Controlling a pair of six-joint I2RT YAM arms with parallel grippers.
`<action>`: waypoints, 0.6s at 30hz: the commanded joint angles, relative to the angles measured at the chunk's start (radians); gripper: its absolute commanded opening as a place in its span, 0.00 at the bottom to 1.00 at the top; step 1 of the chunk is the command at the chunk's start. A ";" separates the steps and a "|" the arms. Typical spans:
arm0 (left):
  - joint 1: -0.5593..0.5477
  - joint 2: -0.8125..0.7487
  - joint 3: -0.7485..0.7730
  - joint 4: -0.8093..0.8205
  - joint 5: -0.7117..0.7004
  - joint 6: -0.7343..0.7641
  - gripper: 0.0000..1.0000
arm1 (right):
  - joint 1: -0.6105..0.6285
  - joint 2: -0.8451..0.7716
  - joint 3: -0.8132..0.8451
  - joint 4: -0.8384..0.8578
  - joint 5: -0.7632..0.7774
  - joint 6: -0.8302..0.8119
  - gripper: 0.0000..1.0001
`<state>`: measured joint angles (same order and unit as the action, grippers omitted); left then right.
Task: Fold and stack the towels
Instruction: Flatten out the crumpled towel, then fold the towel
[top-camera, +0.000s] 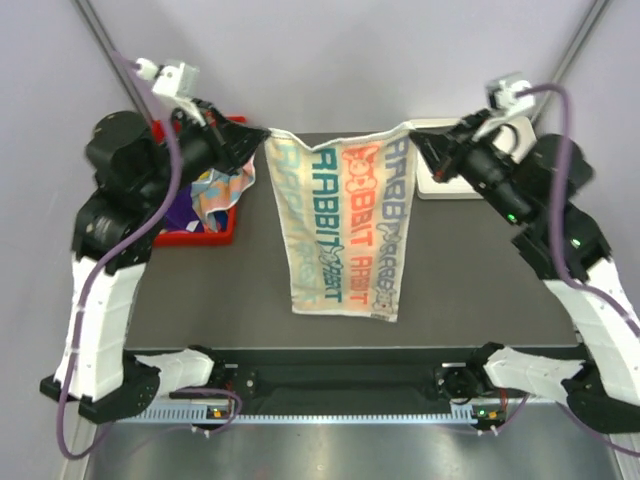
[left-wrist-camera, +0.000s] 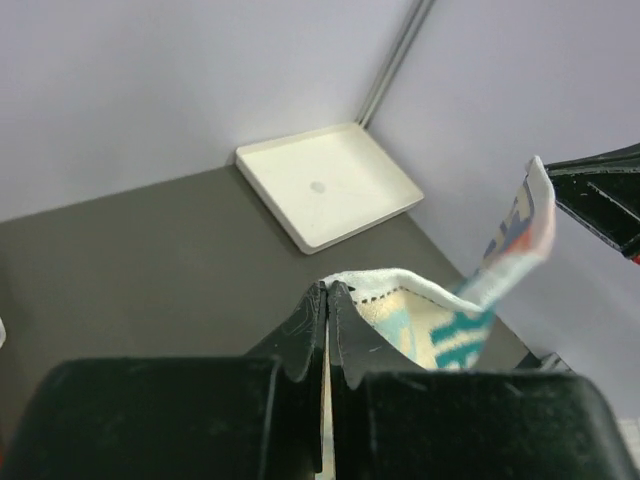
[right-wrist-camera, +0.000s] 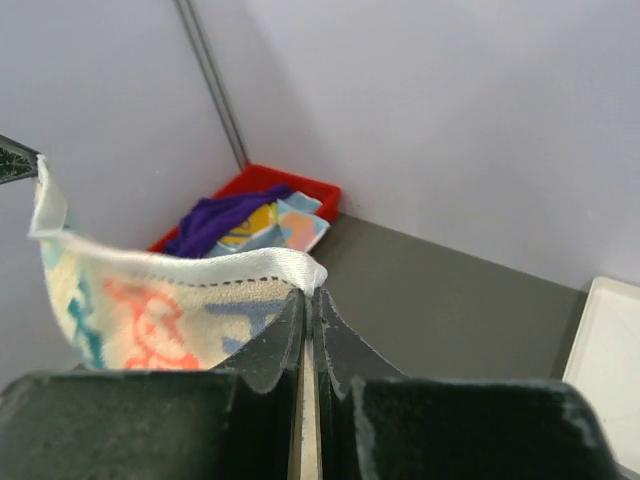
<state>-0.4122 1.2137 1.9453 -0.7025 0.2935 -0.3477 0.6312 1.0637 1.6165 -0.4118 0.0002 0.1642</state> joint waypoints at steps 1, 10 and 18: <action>0.007 0.139 -0.063 0.075 -0.074 -0.039 0.00 | -0.043 0.160 0.016 0.057 0.058 -0.034 0.00; 0.110 0.606 -0.010 0.314 -0.103 -0.024 0.00 | -0.284 0.678 0.137 0.251 -0.161 0.055 0.00; 0.194 0.894 0.153 0.356 -0.065 -0.007 0.00 | -0.360 0.917 0.244 0.318 -0.151 0.113 0.00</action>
<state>-0.2310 2.1380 2.0121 -0.4503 0.2184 -0.3710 0.2909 2.0087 1.7695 -0.2085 -0.1440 0.2489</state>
